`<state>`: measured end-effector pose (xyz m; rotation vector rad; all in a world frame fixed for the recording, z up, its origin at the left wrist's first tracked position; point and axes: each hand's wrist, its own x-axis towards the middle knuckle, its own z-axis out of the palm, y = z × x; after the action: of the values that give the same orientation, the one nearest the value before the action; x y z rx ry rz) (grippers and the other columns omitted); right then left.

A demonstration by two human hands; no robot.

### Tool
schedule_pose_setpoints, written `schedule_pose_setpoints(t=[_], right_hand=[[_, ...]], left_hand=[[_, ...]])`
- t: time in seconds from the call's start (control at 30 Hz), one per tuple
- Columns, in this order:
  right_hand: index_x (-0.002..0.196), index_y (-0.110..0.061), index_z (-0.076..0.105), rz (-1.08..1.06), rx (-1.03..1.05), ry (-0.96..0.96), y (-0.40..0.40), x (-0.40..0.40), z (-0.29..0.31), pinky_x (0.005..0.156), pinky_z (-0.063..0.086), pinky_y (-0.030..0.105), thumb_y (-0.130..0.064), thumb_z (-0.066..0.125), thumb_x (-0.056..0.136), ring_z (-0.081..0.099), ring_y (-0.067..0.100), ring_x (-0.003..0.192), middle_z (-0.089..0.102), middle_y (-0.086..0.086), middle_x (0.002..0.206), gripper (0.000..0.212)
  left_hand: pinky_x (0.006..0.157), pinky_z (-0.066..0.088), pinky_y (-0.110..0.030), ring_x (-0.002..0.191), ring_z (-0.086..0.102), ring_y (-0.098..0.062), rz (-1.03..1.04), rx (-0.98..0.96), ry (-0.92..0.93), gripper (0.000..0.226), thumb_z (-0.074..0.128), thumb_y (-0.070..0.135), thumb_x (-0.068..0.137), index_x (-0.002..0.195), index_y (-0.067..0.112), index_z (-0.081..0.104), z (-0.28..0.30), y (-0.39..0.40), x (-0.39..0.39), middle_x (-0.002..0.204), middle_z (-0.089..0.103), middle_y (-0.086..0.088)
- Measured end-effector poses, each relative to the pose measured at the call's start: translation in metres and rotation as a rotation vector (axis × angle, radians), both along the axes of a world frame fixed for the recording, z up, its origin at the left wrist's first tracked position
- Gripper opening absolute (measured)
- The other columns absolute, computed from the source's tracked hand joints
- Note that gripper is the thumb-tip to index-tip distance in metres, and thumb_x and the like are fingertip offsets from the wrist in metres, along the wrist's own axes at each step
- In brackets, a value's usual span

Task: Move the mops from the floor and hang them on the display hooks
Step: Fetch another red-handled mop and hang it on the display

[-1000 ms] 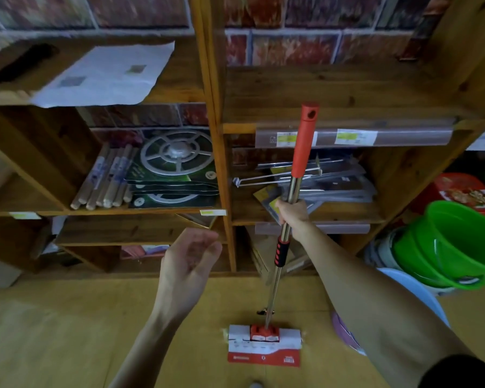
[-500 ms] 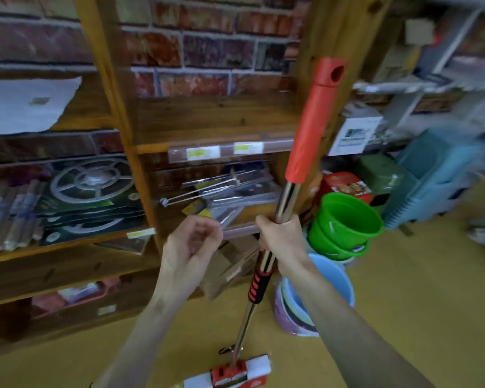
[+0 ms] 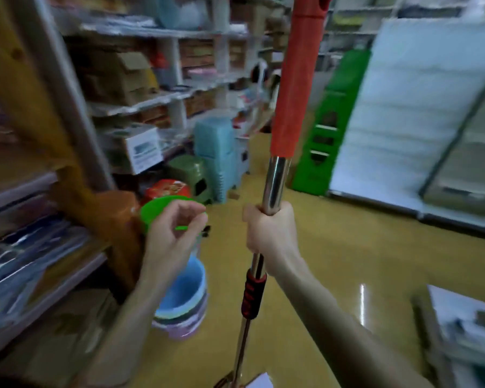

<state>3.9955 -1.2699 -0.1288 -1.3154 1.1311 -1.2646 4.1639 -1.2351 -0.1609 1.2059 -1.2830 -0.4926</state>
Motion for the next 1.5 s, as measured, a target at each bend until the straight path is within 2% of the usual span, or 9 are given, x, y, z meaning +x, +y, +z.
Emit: schedule_pose_setpoints(t=[0.1,0.2,0.27,0.43,0.7,0.83,0.93,1.2,1.5], right_hand=[[0.065,-0.017,0.045,-0.162,0.035,0.006,0.002,-0.089,0.007,0.05,0.034,0.038,-0.014,0.062,0.073,0.034,0.02,0.049,0.036,0.007,0.055,0.019],[0.055,-0.025,0.037,-0.309,0.023,-0.017,0.008,-0.173,0.013,0.049,0.029,0.038,-0.015,0.059,0.067,0.028,0.018,0.046,0.032,0.0,0.051,0.027],[0.047,-0.028,0.033,-0.4,0.006,-0.038,0.014,-0.225,0.016,0.047,0.025,0.034,-0.015,0.057,0.064,0.025,0.017,0.043,0.03,-0.005,0.047,0.032],[0.055,-0.022,0.034,-0.702,0.002,0.009,0.033,-0.345,0.019,0.049,0.025,0.035,-0.014,0.057,0.065,0.025,0.017,0.046,0.029,0.0,0.049,0.026],[0.062,-0.011,0.048,-1.171,-0.011,0.055,0.061,-0.509,0.011,0.044,0.027,0.024,-0.018,0.056,0.061,0.029,0.017,0.037,0.03,-0.004,0.041,0.011],[0.059,-0.013,0.044,-1.35,-0.022,0.055,0.079,-0.577,0.013,0.05,0.026,0.038,-0.017,0.056,0.063,0.027,0.024,0.053,0.028,0.007,0.053,0.014],[0.066,-0.009,0.053,-1.473,-0.02,0.062,0.108,-0.624,0.018,0.049,0.03,0.038,-0.019,0.058,0.067,0.032,0.025,0.053,0.036,0.009,0.059,0.011],[0.062,-0.006,0.054,-1.652,-0.093,-0.035,0.202,-0.767,0.012,0.038,0.029,0.023,0.0,0.056,0.085,0.036,0.012,0.034,0.039,-0.001,0.042,0.024],[0.057,-0.013,0.053,-1.715,-0.058,-0.046,0.29,-0.944,0.006,0.044,0.026,0.031,-0.009,0.057,0.078,0.029,0.015,0.04,0.034,-0.001,0.047,0.021]], left_hand=[[0.077,0.052,-0.025,0.084,0.066,-0.008,-0.139,-0.015,0.0,0.006,0.07,0.03,0.088,0.094,0.028,0.07,0.014,-0.023,-0.084,0.086,0.072,0.015],[0.074,0.054,-0.033,0.084,0.068,-0.012,-0.293,-0.046,-0.009,0.014,0.07,0.038,0.087,0.096,0.027,0.071,0.023,-0.04,-0.168,0.087,0.072,0.008],[0.073,0.055,-0.032,0.086,0.068,-0.012,-0.408,-0.057,-0.012,0.018,0.069,0.042,0.087,0.098,0.027,0.072,0.026,-0.05,-0.222,0.089,0.073,0.007],[0.074,0.056,-0.033,0.088,0.07,-0.01,-0.683,-0.072,-0.02,0.01,0.069,0.03,0.091,0.099,0.025,0.071,0.029,-0.078,-0.353,0.091,0.073,0.006],[0.074,0.057,-0.033,0.09,0.071,-0.012,-1.076,-0.072,0.079,0.01,0.069,0.03,0.09,0.098,0.025,0.073,0.032,-0.106,-0.56,0.093,0.076,0.005],[0.074,0.055,-0.031,0.09,0.071,-0.016,-1.242,-0.066,0.121,0.009,0.069,0.029,0.089,0.096,0.025,0.072,0.043,-0.108,-0.654,0.094,0.076,-0.001],[0.076,0.058,-0.033,0.089,0.071,-0.018,-1.338,-0.06,0.135,0.008,0.069,0.03,0.09,0.096,0.025,0.071,0.05,-0.096,-0.72,0.094,0.075,-0.004],[0.072,0.057,-0.022,0.085,0.073,-0.008,-1.579,-0.082,0.136,0.006,0.069,0.03,0.09,0.096,0.028,0.07,0.054,-0.013,-0.896,0.09,0.076,0.003],[0.073,0.056,-0.02,0.091,0.072,-0.009,-1.666,-0.106,0.07,0.006,0.068,0.027,0.095,0.101,0.026,0.068,0.053,0.077,-1.086,0.097,0.075,0.001]])
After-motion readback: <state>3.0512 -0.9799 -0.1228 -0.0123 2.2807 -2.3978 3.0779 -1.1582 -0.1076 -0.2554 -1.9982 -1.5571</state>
